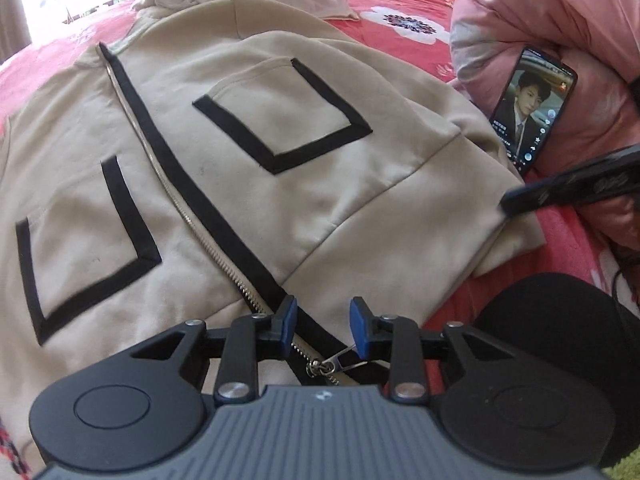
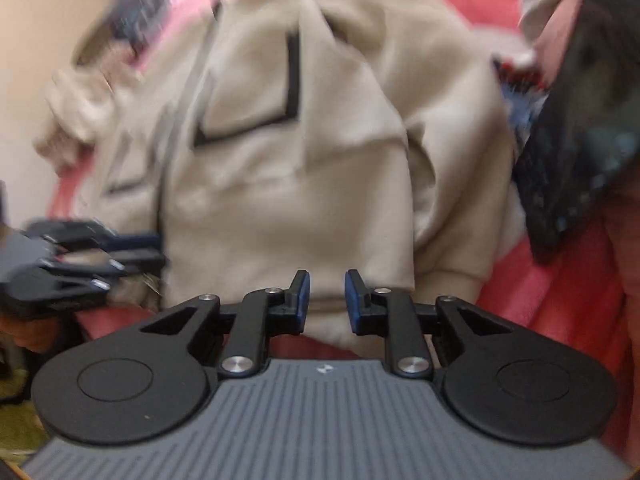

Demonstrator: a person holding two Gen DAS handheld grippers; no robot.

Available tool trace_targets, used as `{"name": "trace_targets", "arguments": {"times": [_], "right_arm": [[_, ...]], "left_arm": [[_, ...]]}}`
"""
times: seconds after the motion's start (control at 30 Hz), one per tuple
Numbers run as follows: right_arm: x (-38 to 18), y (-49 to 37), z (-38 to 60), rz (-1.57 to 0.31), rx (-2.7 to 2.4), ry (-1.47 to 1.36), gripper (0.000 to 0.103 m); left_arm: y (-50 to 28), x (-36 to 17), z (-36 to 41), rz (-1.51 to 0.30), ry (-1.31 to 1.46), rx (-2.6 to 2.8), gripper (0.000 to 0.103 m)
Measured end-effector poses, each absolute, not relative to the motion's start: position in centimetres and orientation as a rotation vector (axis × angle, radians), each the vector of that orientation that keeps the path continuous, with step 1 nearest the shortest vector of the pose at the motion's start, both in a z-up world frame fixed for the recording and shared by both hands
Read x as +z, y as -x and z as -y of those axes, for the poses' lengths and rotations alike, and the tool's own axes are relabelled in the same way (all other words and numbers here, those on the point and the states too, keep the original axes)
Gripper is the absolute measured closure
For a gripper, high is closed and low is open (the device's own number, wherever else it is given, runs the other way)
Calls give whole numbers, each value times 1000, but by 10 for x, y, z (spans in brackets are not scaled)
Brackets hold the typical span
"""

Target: Fold clothes

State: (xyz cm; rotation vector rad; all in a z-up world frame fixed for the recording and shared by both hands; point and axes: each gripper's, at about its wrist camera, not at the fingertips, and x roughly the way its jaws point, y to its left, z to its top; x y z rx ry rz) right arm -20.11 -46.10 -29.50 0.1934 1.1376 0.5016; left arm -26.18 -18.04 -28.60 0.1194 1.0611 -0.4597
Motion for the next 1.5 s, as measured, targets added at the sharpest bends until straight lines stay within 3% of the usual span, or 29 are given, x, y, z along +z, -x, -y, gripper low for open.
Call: {"name": "trace_targets", "arguments": {"times": [0.1, 0.2, 0.33, 0.4, 0.53, 0.6, 0.63, 0.67, 0.9, 1.03, 1.33, 1.5], "right_arm": [[-271, 220, 472, -1025, 406, -186, 81], [-272, 232, 486, -1036, 305, -243, 71], [-301, 238, 502, -1115, 215, -288, 70], [-315, 237, 510, -1146, 205, -342, 65], [-343, 232, 518, -1164, 249, -517, 59], [-343, 231, 513, -1148, 245, -495, 70], [-344, 230, 510, -1140, 243, -483, 89], [-334, 231, 507, -1116, 243, -436, 94], [-231, 232, 454, -814, 201, 149, 96], [-173, 203, 437, -664, 188, 321, 96], [-56, 85, 440, -518, 150, 558, 97], [-35, 14, 464, -494, 30, 855, 98]], "left_arm": [[265, -272, 189, -1029, -123, -507, 69], [267, -265, 204, -1014, -112, -565, 66], [267, -263, 231, -997, -147, -658, 63], [269, -267, 246, -994, -191, -713, 52], [272, -282, 268, -994, -284, -764, 50], [273, -288, 271, -989, -305, -754, 50], [272, -289, 269, -990, -290, -754, 50], [272, -291, 267, -991, -275, -752, 50], [273, -296, 251, -996, -229, -730, 50], [271, -287, 258, -946, -210, -747, 50], [241, -286, 314, -942, -220, -819, 44], [230, -295, 314, -1025, -126, -833, 45]]}}
